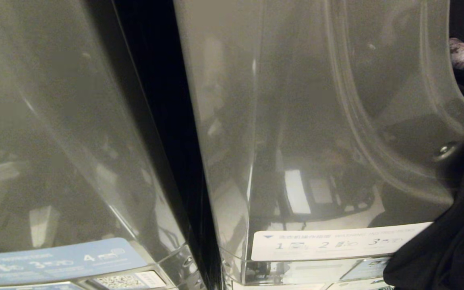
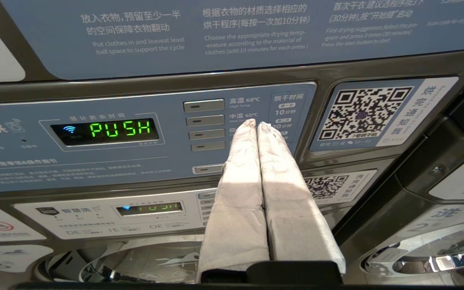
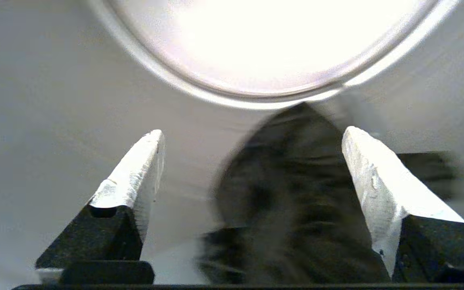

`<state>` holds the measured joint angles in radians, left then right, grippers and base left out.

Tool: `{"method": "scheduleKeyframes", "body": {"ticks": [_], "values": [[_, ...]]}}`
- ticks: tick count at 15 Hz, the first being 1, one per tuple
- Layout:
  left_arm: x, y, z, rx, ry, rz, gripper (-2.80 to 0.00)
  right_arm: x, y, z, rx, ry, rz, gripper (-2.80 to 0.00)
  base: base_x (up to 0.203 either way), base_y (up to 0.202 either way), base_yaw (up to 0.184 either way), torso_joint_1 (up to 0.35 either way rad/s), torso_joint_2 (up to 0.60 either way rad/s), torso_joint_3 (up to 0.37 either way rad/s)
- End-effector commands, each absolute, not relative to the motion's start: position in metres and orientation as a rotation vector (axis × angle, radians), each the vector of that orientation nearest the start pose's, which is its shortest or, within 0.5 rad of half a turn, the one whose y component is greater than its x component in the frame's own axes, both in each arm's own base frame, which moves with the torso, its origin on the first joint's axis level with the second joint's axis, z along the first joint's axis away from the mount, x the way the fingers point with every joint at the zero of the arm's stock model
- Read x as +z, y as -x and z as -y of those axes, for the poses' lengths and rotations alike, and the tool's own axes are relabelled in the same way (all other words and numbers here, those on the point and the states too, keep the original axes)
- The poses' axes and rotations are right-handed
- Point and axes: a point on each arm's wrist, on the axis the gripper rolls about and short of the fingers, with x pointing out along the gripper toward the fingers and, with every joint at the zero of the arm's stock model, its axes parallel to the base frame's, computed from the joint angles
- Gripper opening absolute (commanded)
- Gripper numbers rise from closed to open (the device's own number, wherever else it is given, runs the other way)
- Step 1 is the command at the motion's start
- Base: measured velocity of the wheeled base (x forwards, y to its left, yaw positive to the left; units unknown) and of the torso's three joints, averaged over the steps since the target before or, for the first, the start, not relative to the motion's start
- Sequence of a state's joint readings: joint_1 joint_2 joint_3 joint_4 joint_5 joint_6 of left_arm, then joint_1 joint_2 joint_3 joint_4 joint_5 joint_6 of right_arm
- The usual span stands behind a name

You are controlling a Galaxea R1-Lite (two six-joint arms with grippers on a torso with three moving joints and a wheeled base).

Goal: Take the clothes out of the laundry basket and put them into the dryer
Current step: Put the clothes in the dryer

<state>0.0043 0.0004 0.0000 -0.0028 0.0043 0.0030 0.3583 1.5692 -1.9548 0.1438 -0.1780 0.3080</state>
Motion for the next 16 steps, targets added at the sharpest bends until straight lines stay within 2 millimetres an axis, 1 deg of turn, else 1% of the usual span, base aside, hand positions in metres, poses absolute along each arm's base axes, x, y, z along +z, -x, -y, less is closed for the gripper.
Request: {"method": "scheduleKeyframes", "body": {"ticks": [1, 3, 5, 6, 7, 10, 11, 14, 16], "values": [[0.076, 0.023, 0.0, 0.009, -0.003, 0.003, -2.8, 0.462, -0.203, -0.073, 0.199, -0.341, 0.214, 0.0, 0.0, 0.0, 0.0, 0.0, 0.0, 0.0], [0.076, 0.023, 0.0, 0.009, -0.003, 0.003, -2.8, 0.451, -0.194, -0.069, 0.187, -0.27, 0.183, 0.0, 0.0, 0.0, 0.0, 0.0, 0.0, 0.0], [0.076, 0.023, 0.0, 0.009, -0.003, 0.003, -2.8, 0.453, -0.174, -0.061, 0.184, -0.235, 0.205, 0.0, 0.0, 0.0, 0.0, 0.0, 0.0, 0.0], [0.076, 0.023, 0.0, 0.009, -0.003, 0.003, -2.8, 0.455, -0.167, -0.059, 0.181, -0.222, 0.22, -1.47, 0.0, 0.0, 0.0, 0.0, 0.0, 0.0], [0.076, 0.023, 0.0, 0.009, -0.003, 0.003, -2.8, 0.458, -0.159, -0.055, 0.177, -0.202, 0.238, -2.8, 0.0, 0.0, 0.0, 0.0, 0.0, 0.0], [0.076, 0.023, 0.0, 0.009, -0.003, 0.003, -2.8, 0.464, -0.14, -0.048, 0.165, -0.134, 0.28, -2.8, 0.0, 0.0, 0.0, 0.0, 0.0, 0.0], [0.076, 0.023, 0.0, 0.009, -0.003, 0.003, -2.8, 0.463, -0.133, -0.046, 0.163, -0.123, 0.28, -2.8, 0.0, 0.0, 0.0, 0.0, 0.0, 0.0], [0.076, 0.023, 0.0, 0.009, -0.003, 0.003, -2.8, 0.456, -0.111, -0.036, 0.128, -0.111, 0.242, -2.8, 0.0, 0.0, 0.0, 0.0, 0.0, 0.0], [0.076, 0.023, 0.0, 0.009, -0.003, 0.003, -2.8, 0.446, -0.099, -0.031, 0.071, -0.111, 0.22, -2.8, 0.0, 0.0, 0.0, 0.0, 0.0, 0.0]]}}
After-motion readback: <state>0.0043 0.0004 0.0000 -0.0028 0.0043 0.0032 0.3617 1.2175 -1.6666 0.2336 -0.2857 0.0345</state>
